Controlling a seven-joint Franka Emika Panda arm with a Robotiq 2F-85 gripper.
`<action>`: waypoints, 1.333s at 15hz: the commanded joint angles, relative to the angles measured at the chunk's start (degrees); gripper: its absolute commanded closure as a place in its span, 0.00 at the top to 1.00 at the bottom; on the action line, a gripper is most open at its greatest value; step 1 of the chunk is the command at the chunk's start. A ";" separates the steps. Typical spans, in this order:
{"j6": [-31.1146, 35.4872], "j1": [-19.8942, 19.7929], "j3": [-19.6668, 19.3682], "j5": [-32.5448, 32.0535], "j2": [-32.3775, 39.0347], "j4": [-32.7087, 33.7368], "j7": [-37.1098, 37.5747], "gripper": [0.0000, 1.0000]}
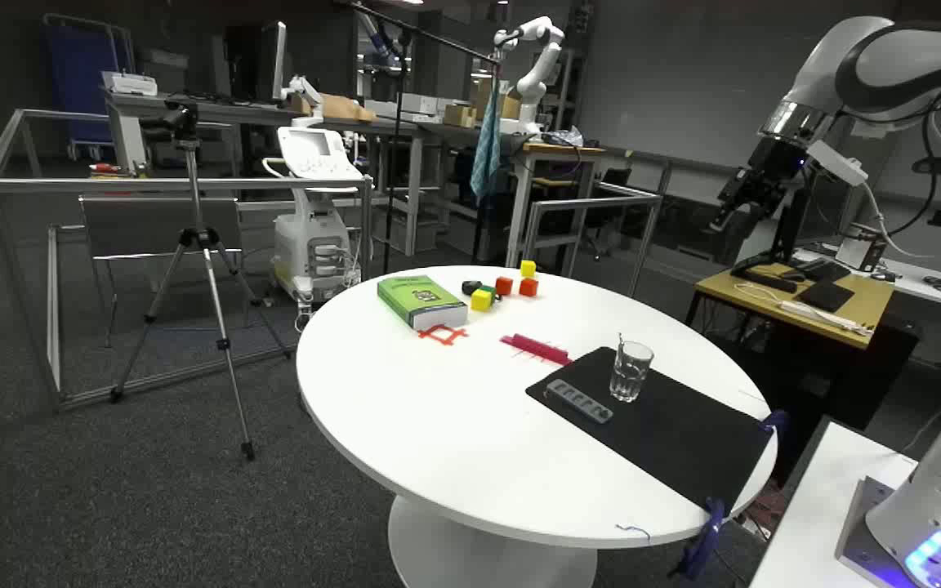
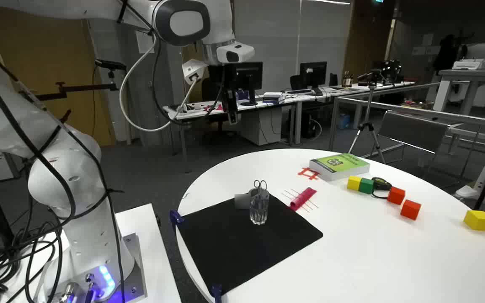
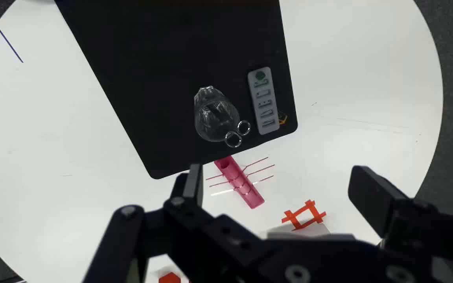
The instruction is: Remove the scissors from the cup, then move the cup to the right
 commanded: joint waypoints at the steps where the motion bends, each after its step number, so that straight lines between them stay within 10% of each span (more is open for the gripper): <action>1: -0.14 -0.60 0.47 0.33 0.10 0.13 -0.30 1.00; 20: 12.90 1.25 -0.62 0.90 15.62 -0.37 -12.05 1.00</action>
